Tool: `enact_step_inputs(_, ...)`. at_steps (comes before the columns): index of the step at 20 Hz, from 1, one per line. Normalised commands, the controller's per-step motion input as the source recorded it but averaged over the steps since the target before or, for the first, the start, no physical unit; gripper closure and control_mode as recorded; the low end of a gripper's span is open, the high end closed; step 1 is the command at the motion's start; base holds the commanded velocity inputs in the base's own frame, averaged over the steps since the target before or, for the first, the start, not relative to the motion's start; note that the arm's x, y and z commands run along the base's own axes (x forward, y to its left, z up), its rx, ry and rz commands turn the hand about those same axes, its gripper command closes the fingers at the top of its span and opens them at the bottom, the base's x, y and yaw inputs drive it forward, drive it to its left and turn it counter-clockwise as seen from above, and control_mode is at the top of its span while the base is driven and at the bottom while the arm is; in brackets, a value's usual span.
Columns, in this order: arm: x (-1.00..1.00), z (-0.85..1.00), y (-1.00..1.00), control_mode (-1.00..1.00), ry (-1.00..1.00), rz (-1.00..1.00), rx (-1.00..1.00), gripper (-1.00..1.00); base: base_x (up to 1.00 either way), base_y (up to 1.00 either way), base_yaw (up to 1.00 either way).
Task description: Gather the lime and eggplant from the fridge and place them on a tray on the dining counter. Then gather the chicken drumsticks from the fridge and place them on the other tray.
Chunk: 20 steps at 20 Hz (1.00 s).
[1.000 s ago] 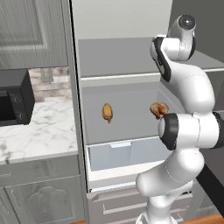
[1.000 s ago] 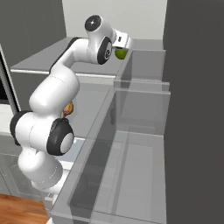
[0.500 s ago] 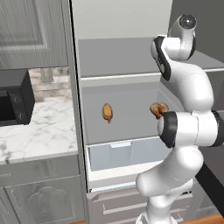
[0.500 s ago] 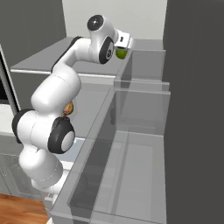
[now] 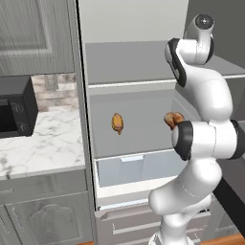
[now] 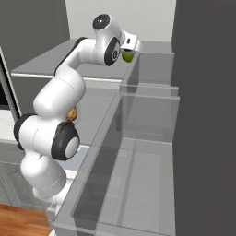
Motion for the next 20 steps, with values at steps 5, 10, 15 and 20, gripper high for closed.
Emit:
enact_step_inputs(5, 0.08, -0.01, -0.02, -1.00, 0.02, 0.00, 0.00, -1.00, 0.00, 0.00, 0.00)
enact_step_inputs(10, 0.14, -0.03, -0.05, -1.00, 0.00, 0.00, 0.00, -1.00, 0.00, 0.00, 0.00)
enact_step_inputs(15, 0.07, -0.11, -0.07, -1.00, 0.01, 0.00, 0.00, -1.00, 0.00, 0.00, 0.00)
enact_step_inputs(20, 0.00, -0.17, -0.08, -1.00, 0.01, 0.00, 0.00, -1.00, 0.00, 0.00, 0.00)
